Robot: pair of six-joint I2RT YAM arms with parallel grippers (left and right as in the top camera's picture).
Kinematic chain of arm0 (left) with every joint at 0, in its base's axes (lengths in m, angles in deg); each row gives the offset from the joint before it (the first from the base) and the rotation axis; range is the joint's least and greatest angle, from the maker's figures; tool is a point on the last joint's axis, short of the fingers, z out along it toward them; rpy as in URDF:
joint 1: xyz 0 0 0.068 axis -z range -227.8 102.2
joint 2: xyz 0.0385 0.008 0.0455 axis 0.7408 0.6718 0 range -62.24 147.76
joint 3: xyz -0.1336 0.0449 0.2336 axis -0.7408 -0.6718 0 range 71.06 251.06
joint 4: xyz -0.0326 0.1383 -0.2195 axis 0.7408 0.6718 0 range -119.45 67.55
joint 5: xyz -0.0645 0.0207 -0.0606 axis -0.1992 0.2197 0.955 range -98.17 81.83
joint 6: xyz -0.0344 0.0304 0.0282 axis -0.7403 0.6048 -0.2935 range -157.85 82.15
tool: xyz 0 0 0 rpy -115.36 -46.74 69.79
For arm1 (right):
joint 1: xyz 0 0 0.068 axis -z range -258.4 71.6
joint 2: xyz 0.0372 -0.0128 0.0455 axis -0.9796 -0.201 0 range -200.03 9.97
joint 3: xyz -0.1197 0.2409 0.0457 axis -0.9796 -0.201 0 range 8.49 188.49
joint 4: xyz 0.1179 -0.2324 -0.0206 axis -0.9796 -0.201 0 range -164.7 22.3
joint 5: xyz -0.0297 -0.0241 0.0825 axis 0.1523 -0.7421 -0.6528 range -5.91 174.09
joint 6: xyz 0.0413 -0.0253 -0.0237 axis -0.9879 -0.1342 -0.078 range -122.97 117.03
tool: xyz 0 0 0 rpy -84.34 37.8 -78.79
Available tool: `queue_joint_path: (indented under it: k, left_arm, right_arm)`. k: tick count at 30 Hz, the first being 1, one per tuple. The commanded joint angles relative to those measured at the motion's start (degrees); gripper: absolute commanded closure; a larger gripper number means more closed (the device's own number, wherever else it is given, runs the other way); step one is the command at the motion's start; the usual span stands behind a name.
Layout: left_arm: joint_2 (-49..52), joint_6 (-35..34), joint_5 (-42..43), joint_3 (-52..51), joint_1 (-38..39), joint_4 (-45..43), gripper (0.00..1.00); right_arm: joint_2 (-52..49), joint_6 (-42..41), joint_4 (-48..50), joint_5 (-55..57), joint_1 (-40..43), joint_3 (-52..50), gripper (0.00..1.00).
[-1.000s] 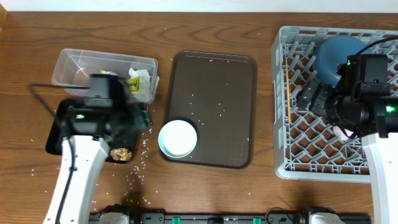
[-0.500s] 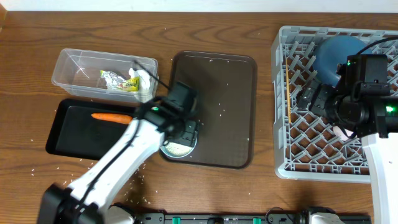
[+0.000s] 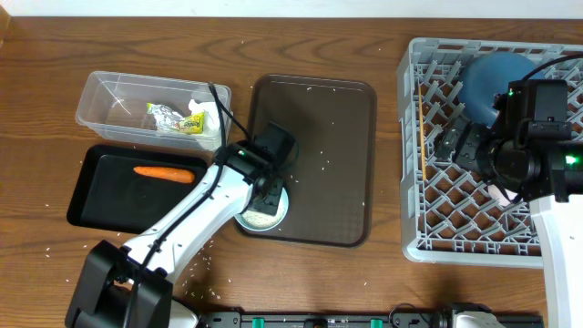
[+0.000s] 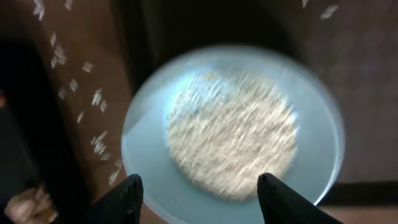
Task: Sort waste into correct bins and load items into the dishwasher rack
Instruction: 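Grasp the rim of the light-blue rice bowl with the left gripper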
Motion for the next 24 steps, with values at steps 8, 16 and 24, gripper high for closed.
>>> queue_joint_path:
  k: [8,16,24]
  left_arm:
    - [-0.2,-1.0,0.4,-1.4,-7.1,-0.9,0.54]
    - [-0.2,-2.8,7.5,-7.3,-9.7,-8.4,0.55]
    - [-0.2,-2.8,12.3,-9.2,-9.5,-11.3,0.57]
  right_arm:
    - [-0.2,0.6,-0.4,-0.2,-1.2,0.2,0.01]
    - [-0.2,0.6,-1.1,-0.2,-1.2,0.2,0.01]
    - [-0.2,0.6,-1.0,-0.2,-1.2,0.2,0.01]
